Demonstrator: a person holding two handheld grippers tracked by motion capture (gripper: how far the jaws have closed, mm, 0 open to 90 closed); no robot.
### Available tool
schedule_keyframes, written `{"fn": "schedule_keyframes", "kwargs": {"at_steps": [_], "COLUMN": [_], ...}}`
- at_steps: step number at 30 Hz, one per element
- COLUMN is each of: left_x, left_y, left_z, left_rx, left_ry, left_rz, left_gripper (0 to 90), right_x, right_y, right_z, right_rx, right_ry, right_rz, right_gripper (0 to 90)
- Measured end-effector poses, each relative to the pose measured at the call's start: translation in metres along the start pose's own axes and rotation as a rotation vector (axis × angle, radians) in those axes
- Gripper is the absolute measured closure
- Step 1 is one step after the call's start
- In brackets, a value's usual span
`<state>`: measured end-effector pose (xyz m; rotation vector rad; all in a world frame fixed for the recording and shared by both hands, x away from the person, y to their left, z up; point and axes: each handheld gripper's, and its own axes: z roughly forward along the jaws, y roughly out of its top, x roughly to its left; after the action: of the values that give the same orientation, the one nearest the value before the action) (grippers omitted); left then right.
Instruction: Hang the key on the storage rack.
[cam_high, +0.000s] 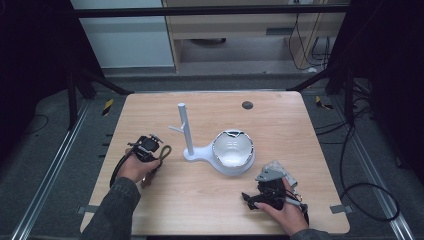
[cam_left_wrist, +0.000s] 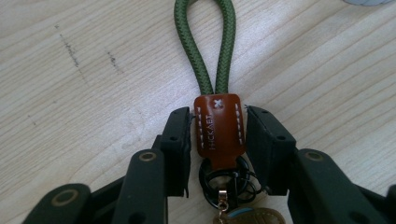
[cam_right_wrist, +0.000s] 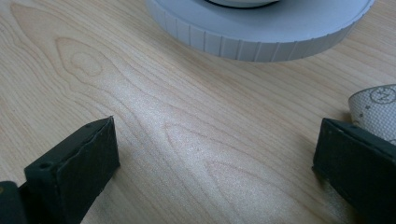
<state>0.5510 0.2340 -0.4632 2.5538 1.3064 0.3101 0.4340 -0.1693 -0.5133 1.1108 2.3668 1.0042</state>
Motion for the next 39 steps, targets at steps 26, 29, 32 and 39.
{"fn": "schedule_keyframes", "kwargs": {"at_steps": [26,29,32,39], "left_x": [-0.012,-0.018,-0.026,-0.038], "left_y": [-0.041,-0.044,-0.048,-0.053], "left_z": [-0.057,-0.068,-0.080,-0.088], "left_rx": [-0.355,-0.407,-0.464,-0.532], "left_ry": [0.020,0.028,0.029,0.012], "left_rz": [-0.011,-0.001,0.010,0.017], "left_gripper": [66.1,66.2,66.2,66.2], "right_x": [0.000,-0.001,-0.001,-0.001], "right_y": [0.000,0.000,0.000,0.001], "right_z": [0.000,0.000,0.000,0.000], "right_rx": [0.000,0.000,0.000,0.000], "right_ry": [0.005,0.007,0.007,0.007], "right_rz": [-0.006,-0.006,-0.006,-0.006], "right_gripper": [0.2,0.2,0.2,0.2]}}
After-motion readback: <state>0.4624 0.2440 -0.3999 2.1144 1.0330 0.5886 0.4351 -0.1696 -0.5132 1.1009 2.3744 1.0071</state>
